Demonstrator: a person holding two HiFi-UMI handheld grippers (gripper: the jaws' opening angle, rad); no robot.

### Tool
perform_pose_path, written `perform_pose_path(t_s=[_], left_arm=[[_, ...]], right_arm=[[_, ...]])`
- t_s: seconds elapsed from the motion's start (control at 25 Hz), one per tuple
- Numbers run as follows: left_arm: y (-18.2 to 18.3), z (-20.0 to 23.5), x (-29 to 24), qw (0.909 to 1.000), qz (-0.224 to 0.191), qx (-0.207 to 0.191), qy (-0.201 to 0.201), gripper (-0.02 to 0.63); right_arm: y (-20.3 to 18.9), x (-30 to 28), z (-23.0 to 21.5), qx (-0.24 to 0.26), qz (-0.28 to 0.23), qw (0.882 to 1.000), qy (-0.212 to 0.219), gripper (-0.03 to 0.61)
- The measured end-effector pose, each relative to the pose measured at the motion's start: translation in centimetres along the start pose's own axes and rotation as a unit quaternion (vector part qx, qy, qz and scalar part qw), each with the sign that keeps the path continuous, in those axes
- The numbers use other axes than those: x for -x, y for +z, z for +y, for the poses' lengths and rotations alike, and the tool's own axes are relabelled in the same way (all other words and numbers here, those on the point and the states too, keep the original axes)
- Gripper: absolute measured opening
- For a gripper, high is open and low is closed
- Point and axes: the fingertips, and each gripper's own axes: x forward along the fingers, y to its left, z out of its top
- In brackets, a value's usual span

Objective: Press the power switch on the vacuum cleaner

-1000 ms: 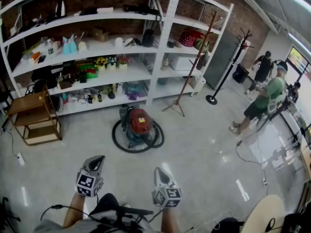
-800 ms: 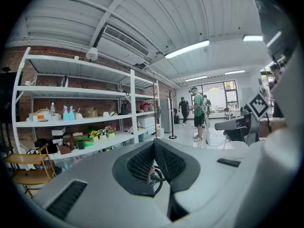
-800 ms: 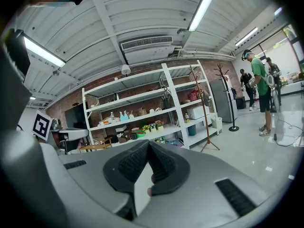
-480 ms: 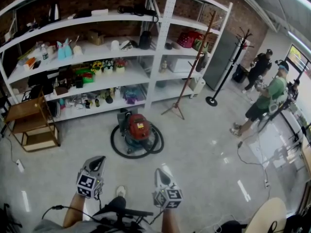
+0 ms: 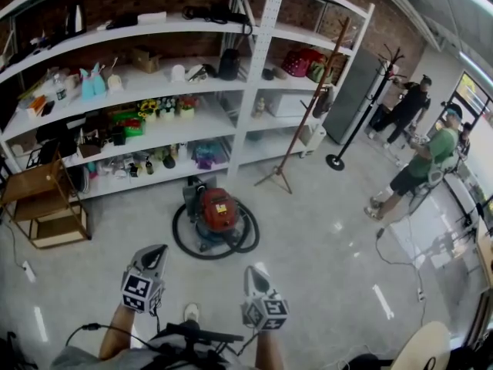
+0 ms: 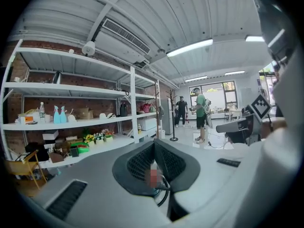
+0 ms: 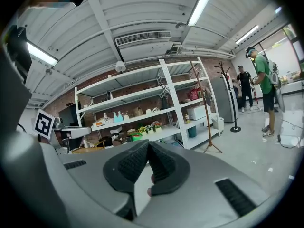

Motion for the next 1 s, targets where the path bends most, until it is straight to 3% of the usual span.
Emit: perform_pose_path(t_s=[0.52, 1.0], left_arm=[[0.0, 7.8, -6.5, 0.9997, -0.001, 0.017, -0.014, 0.006], [0.1, 11.1, -10.3, 0.9993, -0.005, 0.021, -0.032, 0.006]], right_arm=[[2.0, -9.2, 0.5, 0.005, 0.007, 1.0, -0.019, 0.012], [3.3, -13.8, 0.9, 0.007, 0.009, 1.0, -0.025, 0.012]])
